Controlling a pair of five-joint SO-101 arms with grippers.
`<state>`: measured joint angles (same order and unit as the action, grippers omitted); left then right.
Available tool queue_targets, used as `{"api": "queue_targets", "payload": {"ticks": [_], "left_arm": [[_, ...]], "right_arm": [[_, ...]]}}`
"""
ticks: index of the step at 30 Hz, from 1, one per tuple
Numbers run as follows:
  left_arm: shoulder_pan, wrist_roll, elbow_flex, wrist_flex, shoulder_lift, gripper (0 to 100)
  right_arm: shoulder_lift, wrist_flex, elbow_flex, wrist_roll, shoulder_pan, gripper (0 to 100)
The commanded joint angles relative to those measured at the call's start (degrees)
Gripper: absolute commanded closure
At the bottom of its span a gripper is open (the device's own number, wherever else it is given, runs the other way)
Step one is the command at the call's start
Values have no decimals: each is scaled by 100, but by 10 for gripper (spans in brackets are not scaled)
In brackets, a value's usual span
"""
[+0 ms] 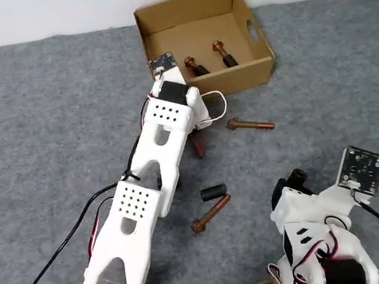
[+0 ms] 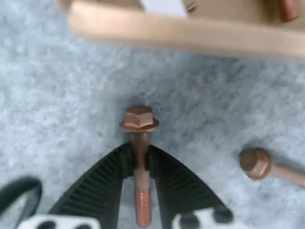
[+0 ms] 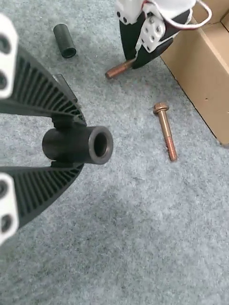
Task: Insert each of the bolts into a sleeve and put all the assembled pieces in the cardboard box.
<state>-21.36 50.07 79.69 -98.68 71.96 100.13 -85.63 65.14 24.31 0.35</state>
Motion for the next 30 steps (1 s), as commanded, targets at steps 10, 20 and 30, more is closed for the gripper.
{"api": "queue_targets", "payload": {"ticks": [10, 20, 30], "left_arm": [[62, -1169, 1024, -202, -1776, 997], [18, -2268, 681, -211, -3701, 997], [18, -2778, -2897, -185, -6796, 997]], "right_arm": [[22, 92, -26, -53, -57, 991], [-22, 92, -18, -62, -57, 991], [13, 92, -18, -62, -84, 991]]}}
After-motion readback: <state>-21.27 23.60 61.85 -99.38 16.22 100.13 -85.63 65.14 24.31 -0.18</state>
